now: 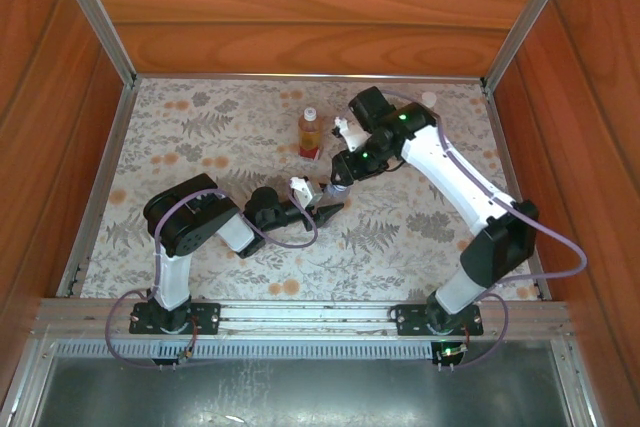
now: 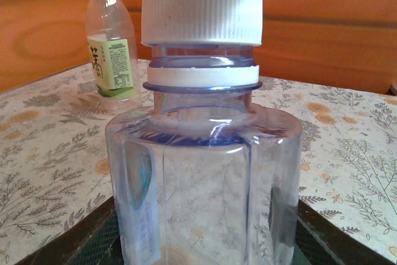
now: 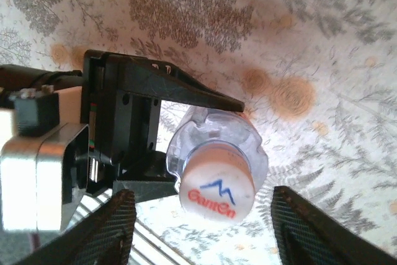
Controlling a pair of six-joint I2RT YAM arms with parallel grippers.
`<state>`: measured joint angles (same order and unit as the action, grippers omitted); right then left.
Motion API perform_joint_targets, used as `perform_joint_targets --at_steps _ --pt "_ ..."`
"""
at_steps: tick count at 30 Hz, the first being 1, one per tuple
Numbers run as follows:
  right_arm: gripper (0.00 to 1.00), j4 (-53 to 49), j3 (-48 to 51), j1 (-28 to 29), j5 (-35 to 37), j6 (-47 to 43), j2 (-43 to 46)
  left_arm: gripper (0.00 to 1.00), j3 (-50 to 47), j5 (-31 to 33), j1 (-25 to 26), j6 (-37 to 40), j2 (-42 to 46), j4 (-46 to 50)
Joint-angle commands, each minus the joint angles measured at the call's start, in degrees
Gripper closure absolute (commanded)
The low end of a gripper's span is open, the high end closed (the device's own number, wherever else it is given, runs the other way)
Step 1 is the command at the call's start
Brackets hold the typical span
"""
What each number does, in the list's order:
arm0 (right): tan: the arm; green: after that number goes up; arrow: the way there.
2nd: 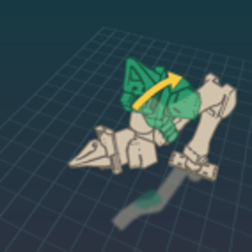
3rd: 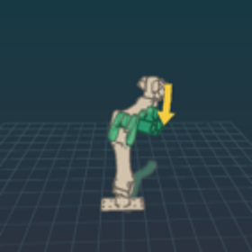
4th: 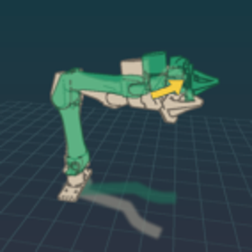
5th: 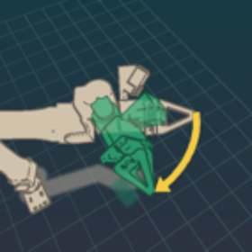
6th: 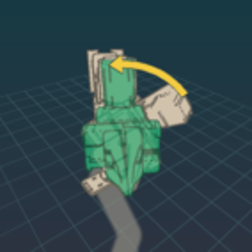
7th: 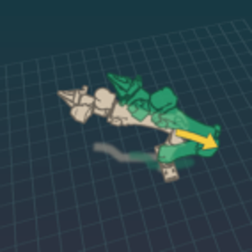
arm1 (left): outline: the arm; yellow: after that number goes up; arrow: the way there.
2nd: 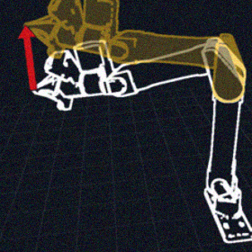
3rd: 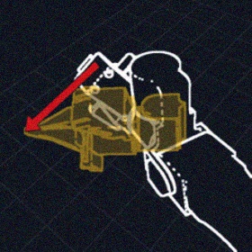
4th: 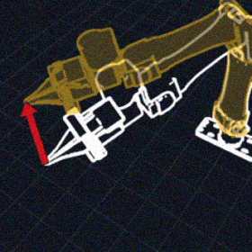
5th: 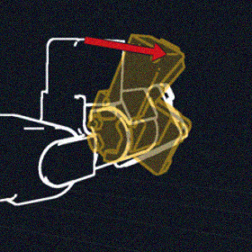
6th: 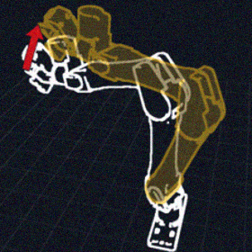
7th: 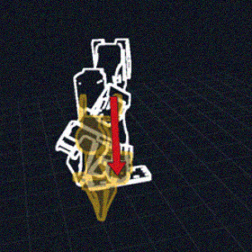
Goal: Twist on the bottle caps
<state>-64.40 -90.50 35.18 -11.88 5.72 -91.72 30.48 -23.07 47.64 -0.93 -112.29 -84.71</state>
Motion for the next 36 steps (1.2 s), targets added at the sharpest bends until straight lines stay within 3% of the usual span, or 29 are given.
perform_joint_targets --at_steps 1,4,16,26,31,36 --pt "0.5 5.0 2.6 -1.1 0.2 3.2 2.7 0.43 -0.1 -1.3 0.5 0.4 -2.0 3.6" --pt "0.59 7.2 3.6 -1.9 -1.0 4.3 2.7 0.43 -0.2 -1.4 0.5 0.4 -1.9 3.5" --pt "0.72 10.9 8.5 -4.8 -8.0 4.8 2.0 0.43 0.4 -0.1 0.5 -0.9 -1.8 3.6" --pt "0.82 12.6 14.0 -5.6 -9.7 5.9 5.3 0.43 1.3 1.4 0.5 -2.1 -2.7 3.6" --pt "0.78 14.3 17.0 -6.1 -9.6 6.6 7.4 0.43 1.5 1.7 0.5 -2.8 -2.7 3.6" --pt "0.81 15.8 18.6 -6.7 -10.0 7.5 9.0 0.44 1.6 1.8 0.4 -3.3 -2.7 3.5"
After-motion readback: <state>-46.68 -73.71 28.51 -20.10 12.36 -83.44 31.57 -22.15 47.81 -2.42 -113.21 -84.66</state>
